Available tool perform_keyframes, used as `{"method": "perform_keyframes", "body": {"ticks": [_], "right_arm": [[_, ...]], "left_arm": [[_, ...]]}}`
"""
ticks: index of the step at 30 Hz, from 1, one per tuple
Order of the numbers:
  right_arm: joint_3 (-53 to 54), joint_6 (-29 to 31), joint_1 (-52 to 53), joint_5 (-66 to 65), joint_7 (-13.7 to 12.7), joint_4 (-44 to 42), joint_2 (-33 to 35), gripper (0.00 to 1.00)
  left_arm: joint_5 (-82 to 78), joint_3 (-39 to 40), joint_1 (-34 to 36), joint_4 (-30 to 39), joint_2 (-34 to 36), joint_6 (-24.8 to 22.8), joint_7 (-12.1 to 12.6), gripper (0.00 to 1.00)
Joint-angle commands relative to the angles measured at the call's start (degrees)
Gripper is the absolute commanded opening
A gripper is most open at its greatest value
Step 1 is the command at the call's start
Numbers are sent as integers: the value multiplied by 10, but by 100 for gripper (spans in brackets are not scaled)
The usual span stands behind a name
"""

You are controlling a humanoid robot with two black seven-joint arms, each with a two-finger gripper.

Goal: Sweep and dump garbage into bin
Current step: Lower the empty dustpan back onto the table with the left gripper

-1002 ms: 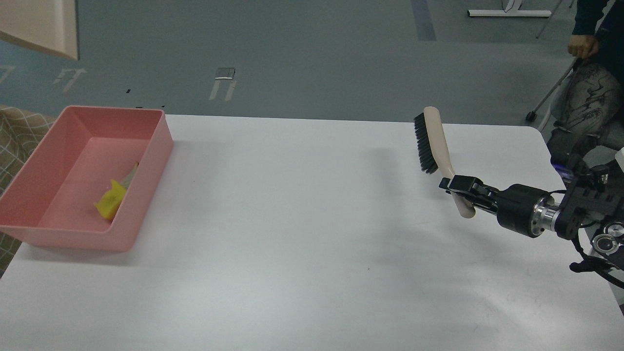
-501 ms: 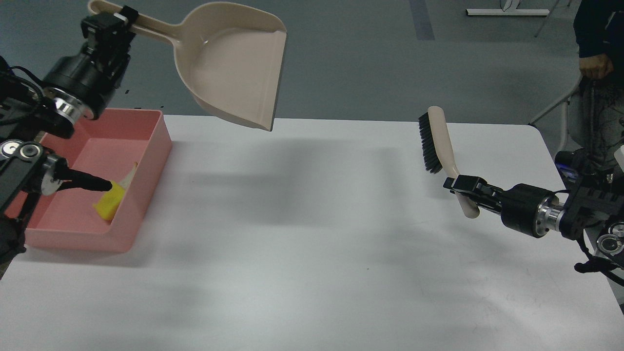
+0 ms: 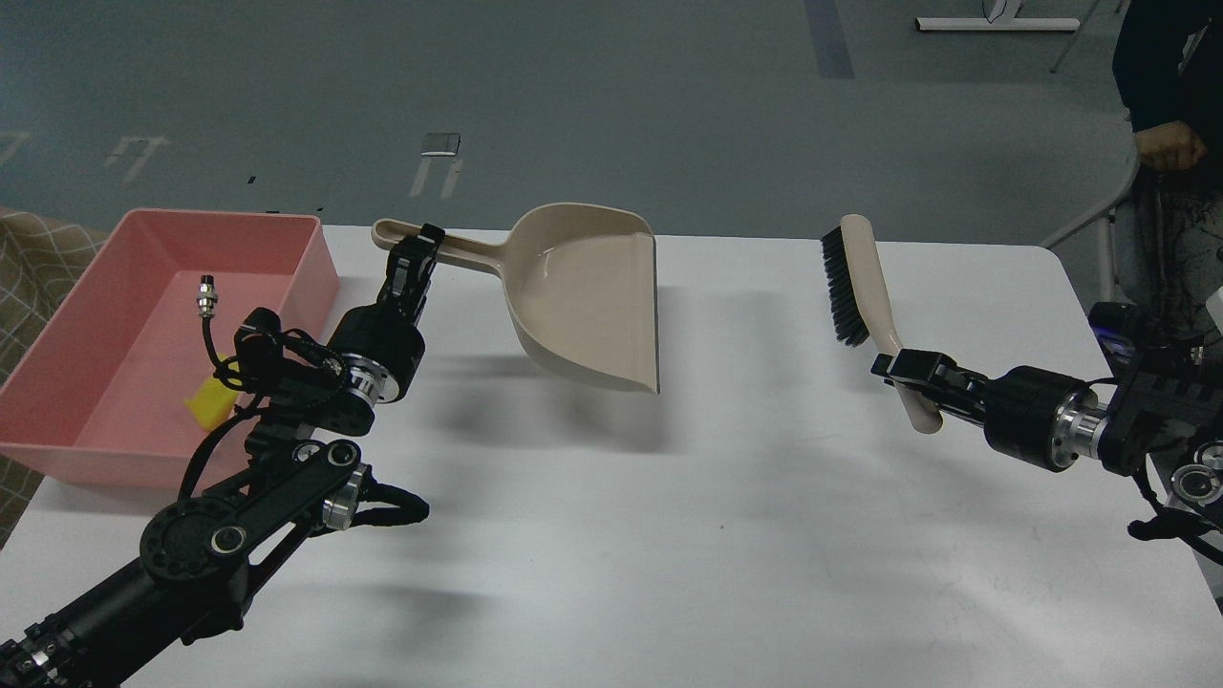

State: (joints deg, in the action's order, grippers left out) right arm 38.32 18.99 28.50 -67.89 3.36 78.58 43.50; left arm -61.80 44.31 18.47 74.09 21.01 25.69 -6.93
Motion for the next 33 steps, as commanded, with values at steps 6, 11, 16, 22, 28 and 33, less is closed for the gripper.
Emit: {"method": "perform_keyframes", "body": {"ticks": [6, 11, 16, 22, 28, 33], "right_arm": [[1, 0, 0, 0, 0, 1, -3, 0], [1, 0, 0, 0, 0, 2, -2, 0], [1, 1, 0, 1, 0, 3, 0, 0], [1, 2, 0, 1, 0, 5, -1, 0], [-1, 9, 2, 1, 1, 4, 0, 0], [-3, 36, 6, -4, 0, 1, 7, 0]], "left_arm": [[-23, -5, -34, -26, -16, 12, -3, 0], [-23, -5, -34, -59, -42, 16, -4, 0], [-23, -4, -32, -64, -49, 16, -5, 9], [-22, -4, -30, -64, -51, 10, -5, 98], [-22, -5, -36, -58, -51, -34, -5, 98], [-20, -5, -50, -47, -36, -86, -5, 98]]}}
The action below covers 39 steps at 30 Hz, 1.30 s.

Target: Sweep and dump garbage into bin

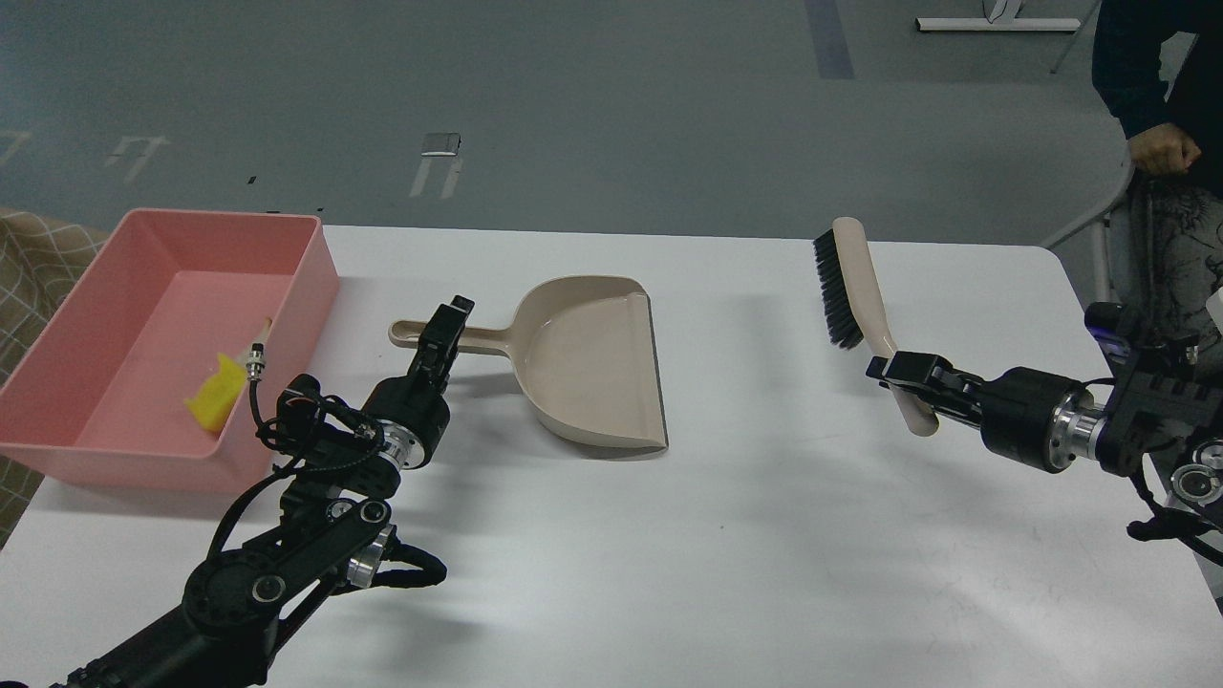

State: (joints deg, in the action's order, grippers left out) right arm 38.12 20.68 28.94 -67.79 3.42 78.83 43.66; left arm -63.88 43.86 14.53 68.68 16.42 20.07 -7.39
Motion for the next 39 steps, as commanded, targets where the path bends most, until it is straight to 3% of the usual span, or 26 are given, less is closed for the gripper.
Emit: {"method": "perform_keyframes", "body": {"ticks": [1, 6, 19, 28, 29, 32, 34, 35, 39], "right_arm": [[-1, 23, 2, -7, -1, -2, 9, 0], [-7, 56, 2, -61, -4, -7, 17, 0], [-21, 62, 2, -117, -3, -22, 12, 1], [-21, 62, 0, -118, -8, -23, 14, 37], [-21, 62, 0, -117, -8, -23, 14, 37], [-22, 62, 1, -114, -15, -22, 15, 58], [-21, 62, 2, -113, -23, -21, 15, 81], [-21, 62, 2, -112, -25, -20, 15, 88], [-17, 63, 3, -110, -32, -16, 19, 98]], "left_arm": [[1, 0, -13, 9, 13, -37, 0, 98], [2, 1, -36, 35, 53, -91, 0, 98], [22, 32, -54, 83, 105, -157, -13, 98], [39, 47, -53, 88, 104, -181, -18, 98], [39, 47, -53, 88, 104, -181, -18, 98], [39, 53, -53, 90, 106, -189, -18, 98], [39, 62, -53, 91, 106, -202, -18, 98], [39, 64, -53, 92, 107, -205, -18, 98], [49, 79, -63, 123, 131, -246, -18, 98]]}}
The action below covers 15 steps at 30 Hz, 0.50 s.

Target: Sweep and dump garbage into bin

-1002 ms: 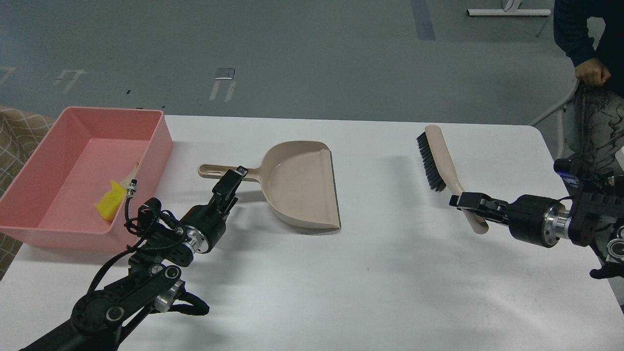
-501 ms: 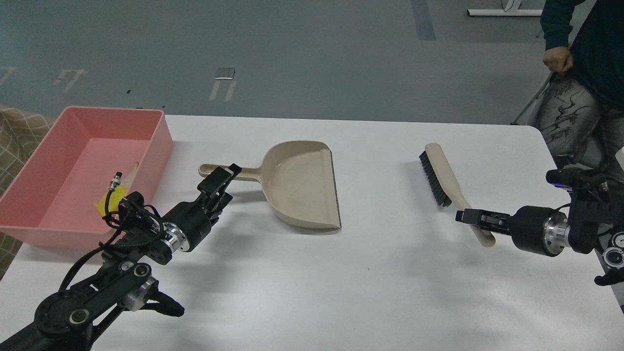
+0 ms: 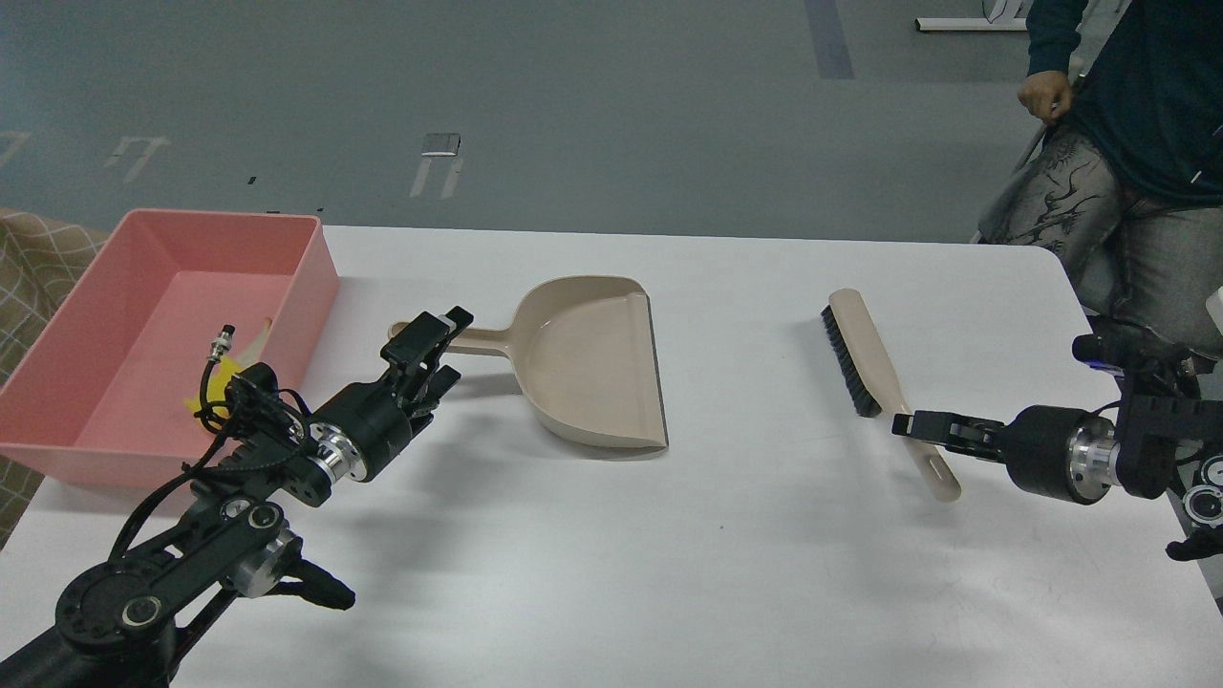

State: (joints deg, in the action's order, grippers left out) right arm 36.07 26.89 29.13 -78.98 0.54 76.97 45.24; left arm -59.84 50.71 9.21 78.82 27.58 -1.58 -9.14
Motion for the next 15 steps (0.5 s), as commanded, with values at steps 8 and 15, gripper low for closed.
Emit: {"method": "perform_keyframes", "body": {"ticks": [8, 15], "right_arm": [[82, 11, 6, 85, 3, 21, 93, 100], [183, 11, 48, 102, 7, -15, 97, 100]], "left_arm": [[79, 93, -57, 115, 106, -130, 1, 98], [119, 203, -3, 107, 102, -183, 1, 98]]}}
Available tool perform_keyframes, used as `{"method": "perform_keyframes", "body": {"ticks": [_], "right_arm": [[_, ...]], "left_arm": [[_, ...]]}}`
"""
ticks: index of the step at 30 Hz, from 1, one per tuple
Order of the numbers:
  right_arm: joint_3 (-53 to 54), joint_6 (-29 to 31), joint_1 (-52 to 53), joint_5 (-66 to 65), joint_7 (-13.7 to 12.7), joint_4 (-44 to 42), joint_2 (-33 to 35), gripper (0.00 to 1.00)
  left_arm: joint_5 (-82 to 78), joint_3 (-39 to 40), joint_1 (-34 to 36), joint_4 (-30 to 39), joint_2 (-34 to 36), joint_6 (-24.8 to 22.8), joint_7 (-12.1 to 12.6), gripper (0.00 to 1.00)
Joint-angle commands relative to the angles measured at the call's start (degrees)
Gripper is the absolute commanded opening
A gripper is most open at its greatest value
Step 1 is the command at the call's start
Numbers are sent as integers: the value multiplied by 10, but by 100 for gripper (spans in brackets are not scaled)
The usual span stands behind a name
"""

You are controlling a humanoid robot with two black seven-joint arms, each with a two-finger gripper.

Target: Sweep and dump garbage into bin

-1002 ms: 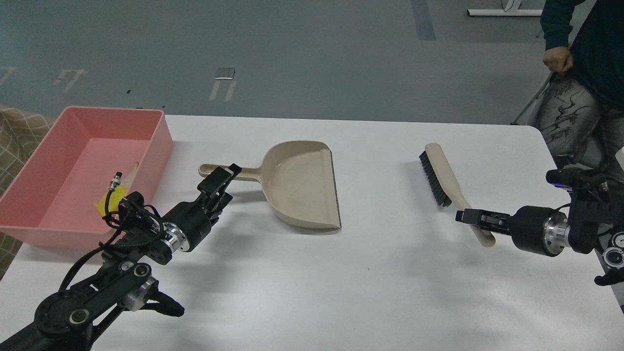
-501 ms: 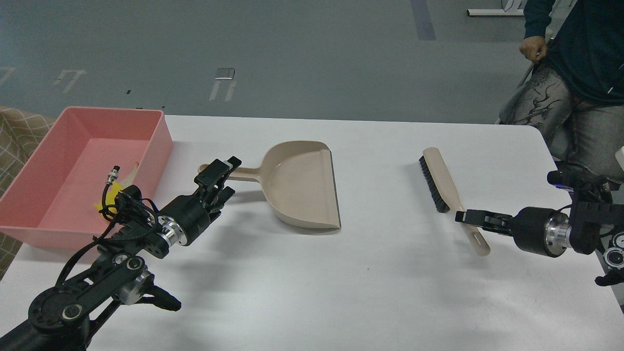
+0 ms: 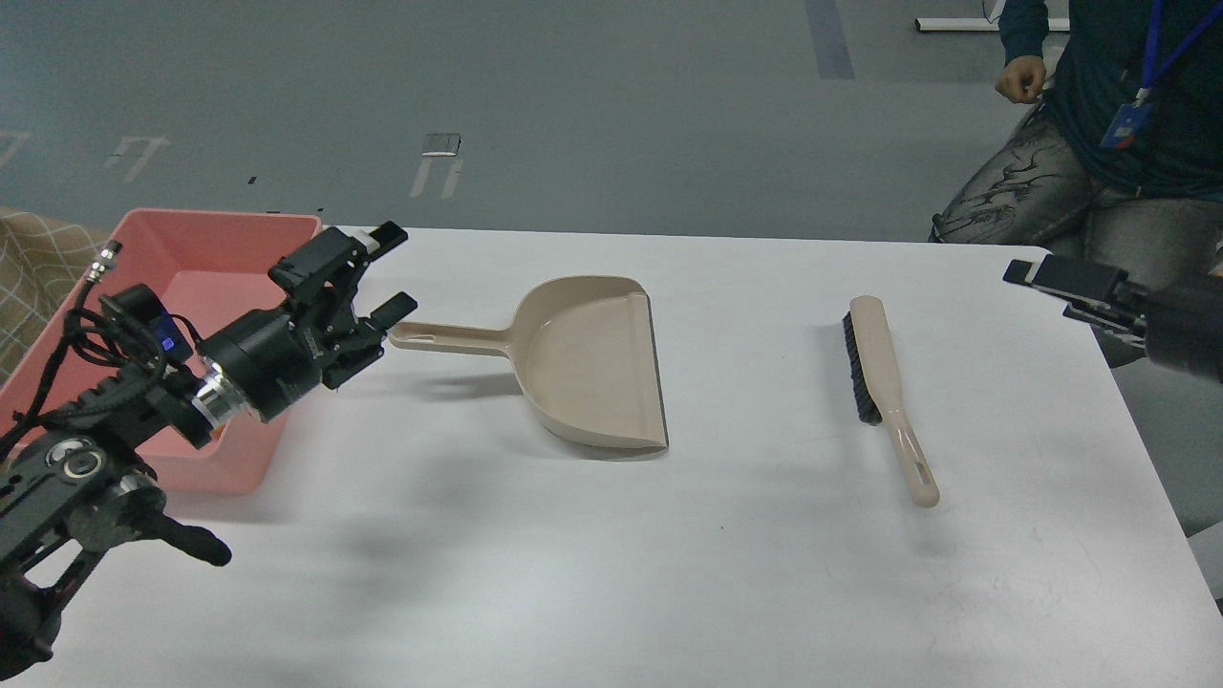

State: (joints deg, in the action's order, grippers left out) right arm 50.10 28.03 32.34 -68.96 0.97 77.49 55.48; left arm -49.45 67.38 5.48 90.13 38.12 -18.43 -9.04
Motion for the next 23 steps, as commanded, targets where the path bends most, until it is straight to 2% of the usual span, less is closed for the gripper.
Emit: {"method": "perform_keyframes", "body": {"ticks": [1, 5, 9, 11, 15, 17, 19, 23], "right_arm": [[60, 0, 17, 4, 4, -26, -10, 100], [178, 0, 32, 28, 16, -116, -134, 100], [220, 0, 90, 30, 23, -206, -220, 100], [235, 0, 147, 31, 55, -275, -297, 100], [264, -14, 188, 31, 85, -348, -367, 100], [281, -31, 202, 35, 97, -383, -422, 100], [296, -32, 203, 73, 102, -402, -447, 100], [290, -32, 200, 186, 104, -434, -480, 100]], "left_arm": [[20, 42, 47, -11, -3, -11, 0, 98], [51, 47, 154, -101, -29, -7, -1, 98], [71, 47, 237, -199, -80, -10, -1, 98], [88, 47, 295, -278, -123, -16, -2, 98], [126, 39, 343, -355, -168, -26, -12, 98], [146, 38, 363, -400, -196, -61, -16, 98], [151, 38, 371, -435, -214, -96, -17, 98], [151, 36, 381, -512, -238, -96, -18, 98]]}}
